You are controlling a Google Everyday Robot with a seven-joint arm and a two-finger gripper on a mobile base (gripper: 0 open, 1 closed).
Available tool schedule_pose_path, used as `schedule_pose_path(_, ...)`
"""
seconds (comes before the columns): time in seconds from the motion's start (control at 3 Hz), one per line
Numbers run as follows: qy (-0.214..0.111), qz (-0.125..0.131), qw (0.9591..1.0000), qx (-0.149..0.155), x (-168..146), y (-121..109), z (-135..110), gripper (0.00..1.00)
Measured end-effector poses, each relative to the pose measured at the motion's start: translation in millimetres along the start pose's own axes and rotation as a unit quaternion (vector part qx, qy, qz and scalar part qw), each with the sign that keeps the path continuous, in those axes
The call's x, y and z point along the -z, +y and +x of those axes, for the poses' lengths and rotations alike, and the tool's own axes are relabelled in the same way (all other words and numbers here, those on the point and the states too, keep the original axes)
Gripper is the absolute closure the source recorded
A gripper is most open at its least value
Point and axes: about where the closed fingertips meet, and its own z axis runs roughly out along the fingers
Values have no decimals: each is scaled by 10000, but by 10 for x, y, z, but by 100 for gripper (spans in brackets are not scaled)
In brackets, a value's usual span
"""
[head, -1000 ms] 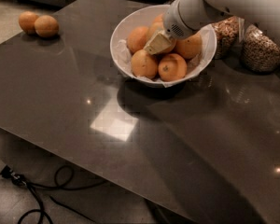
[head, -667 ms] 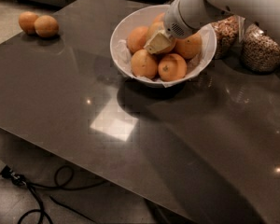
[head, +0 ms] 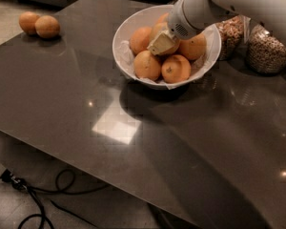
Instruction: Pick orange from white bowl
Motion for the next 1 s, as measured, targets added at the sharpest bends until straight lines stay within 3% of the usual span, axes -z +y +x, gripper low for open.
schedule_pose_path(0.33,0,0,10000,0,0,0,0,100)
schedule_pose_path(0.67,-321,-134,9994,5,122,30,-123,100)
schedule_pose_path(1.0,-896,-189,9958,-32,465,-25,-304,100)
